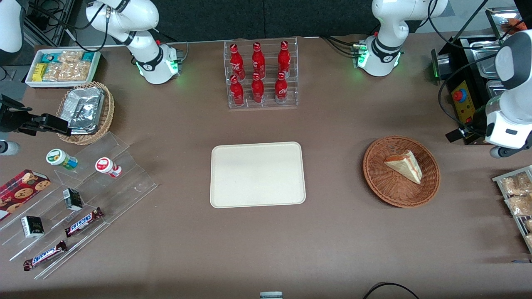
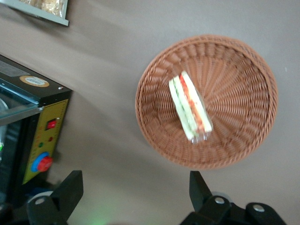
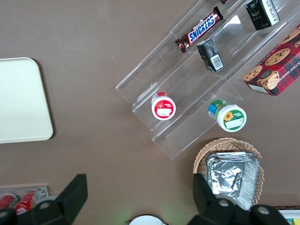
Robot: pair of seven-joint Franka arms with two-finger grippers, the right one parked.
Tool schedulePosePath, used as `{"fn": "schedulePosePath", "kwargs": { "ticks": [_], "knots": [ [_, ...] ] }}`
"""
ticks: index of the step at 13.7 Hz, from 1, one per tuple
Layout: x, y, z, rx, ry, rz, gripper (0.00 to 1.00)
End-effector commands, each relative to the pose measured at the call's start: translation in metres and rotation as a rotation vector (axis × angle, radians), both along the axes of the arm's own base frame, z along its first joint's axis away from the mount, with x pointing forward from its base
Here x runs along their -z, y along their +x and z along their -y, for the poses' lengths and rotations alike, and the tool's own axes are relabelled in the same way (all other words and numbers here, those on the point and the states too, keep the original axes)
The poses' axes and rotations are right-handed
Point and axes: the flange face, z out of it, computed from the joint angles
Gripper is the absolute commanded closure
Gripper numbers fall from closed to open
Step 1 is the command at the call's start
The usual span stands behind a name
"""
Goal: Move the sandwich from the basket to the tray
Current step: 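Move the left gripper over the wicker basket above the wrapped sandwich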
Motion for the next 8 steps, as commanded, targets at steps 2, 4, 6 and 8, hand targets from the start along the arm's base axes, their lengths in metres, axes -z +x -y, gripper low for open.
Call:
{"fn": "schedulePosePath", "kwargs": {
  "ticks": [2,4,6,8],
  "knots": [
    [0.036,-0.025,-0.002,-0.144,-0.003,0.094,0.0],
    [0.059,-0.029,0.001,-0.177,-0.03,0.122,0.0],
    [0.074,-0.03,0.003,-0.2,-0.062,0.151,0.0],
    [0.087,-0.023,0.005,-0.254,-0.122,0.169,0.0]
  ]
}}
